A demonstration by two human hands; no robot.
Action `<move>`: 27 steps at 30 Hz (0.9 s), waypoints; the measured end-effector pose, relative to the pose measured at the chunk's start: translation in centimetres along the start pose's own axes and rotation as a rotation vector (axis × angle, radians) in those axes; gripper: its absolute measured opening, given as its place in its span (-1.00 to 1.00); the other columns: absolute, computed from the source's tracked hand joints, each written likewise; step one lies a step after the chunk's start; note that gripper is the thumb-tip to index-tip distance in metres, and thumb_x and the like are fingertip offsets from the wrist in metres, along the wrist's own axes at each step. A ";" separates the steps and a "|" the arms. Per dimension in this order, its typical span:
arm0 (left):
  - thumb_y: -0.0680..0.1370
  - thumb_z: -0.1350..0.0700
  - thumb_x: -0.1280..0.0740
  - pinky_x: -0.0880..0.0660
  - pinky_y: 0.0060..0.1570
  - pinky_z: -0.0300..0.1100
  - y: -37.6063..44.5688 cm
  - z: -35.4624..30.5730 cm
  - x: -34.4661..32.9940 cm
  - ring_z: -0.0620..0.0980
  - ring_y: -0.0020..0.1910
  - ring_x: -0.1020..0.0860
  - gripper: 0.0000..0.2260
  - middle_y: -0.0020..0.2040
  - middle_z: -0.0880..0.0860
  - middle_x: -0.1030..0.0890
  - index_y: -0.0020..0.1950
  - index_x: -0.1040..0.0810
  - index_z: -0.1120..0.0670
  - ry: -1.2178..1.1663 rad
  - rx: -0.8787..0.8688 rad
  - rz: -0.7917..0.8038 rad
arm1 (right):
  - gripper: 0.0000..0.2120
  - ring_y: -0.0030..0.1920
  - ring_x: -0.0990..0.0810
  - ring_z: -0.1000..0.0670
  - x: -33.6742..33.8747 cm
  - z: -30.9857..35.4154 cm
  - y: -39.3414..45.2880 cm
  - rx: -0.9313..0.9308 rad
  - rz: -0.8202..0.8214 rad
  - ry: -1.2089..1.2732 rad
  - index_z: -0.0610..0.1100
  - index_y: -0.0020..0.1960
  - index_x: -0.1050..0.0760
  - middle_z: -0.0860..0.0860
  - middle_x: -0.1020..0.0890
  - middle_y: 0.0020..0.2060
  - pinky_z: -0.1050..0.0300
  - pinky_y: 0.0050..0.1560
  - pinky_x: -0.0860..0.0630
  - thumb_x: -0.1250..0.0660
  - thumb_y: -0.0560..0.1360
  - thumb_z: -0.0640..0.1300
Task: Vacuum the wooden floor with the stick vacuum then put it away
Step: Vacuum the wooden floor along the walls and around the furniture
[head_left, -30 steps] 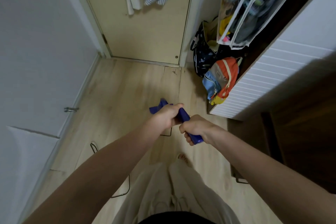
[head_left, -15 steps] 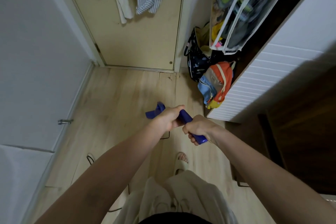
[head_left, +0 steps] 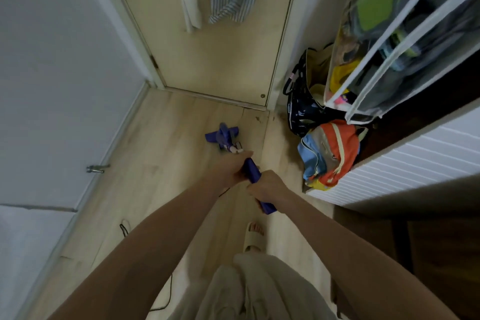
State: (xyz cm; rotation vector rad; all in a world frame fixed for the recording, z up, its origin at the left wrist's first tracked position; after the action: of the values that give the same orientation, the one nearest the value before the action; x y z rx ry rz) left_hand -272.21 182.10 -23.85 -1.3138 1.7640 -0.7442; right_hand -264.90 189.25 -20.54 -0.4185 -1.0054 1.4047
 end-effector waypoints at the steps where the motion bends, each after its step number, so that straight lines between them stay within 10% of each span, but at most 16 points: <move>1: 0.60 0.19 -0.30 -0.52 -0.14 -0.06 0.9 -0.9 0.0 0.06 -0.22 -0.51 -0.85 -0.13 0.13 -0.48 0.11 -0.37 0.14 0.002 0.006 -0.013 | -0.85 -0.48 -0.46 -0.02 0.3 0.7 1.3 0.009 0.005 -0.010 -0.22 0.05 -0.37 -0.10 -0.49 -0.36 0.14 -0.50 -0.46 -0.28 0.50 -0.28; 15: 0.62 0.15 -0.27 -0.50 -0.15 -0.07 10.1 -10.4 1.0 0.04 -0.24 -0.51 -0.85 -0.19 0.13 -0.49 0.12 -0.40 0.19 -0.036 -0.019 -0.137 | -0.72 -0.51 -0.49 0.02 2.8 8.5 13.5 0.078 0.069 -0.105 -0.25 0.19 -0.41 -0.06 -0.49 -0.35 0.27 -0.59 -0.40 -0.30 0.50 -0.27; 27: 0.61 0.14 -0.28 -0.53 -0.15 -0.09 6.1 -9.2 2.8 0.05 -0.23 -0.52 -0.78 -0.16 0.15 -0.50 0.18 -0.39 0.25 0.009 -0.013 -0.159 | -0.87 -0.36 -0.50 -0.07 0.0 8.2 10.0 0.101 0.075 -0.130 -0.21 0.01 -0.41 -0.07 -0.49 -0.35 0.01 -0.21 -0.56 -0.30 0.47 -0.25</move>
State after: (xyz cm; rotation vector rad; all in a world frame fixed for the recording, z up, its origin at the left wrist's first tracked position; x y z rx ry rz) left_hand -283.48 181.14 -24.92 -1.4743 1.6876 -0.8288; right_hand -277.47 188.52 -23.76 -0.2957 -1.0268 1.5588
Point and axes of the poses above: each hand's wrist, its own y-axis towards the middle knuckle, its own x-axis out of the back of the hand, z = x × y, the point moved 8 cm from there along y, towards the middle knuckle
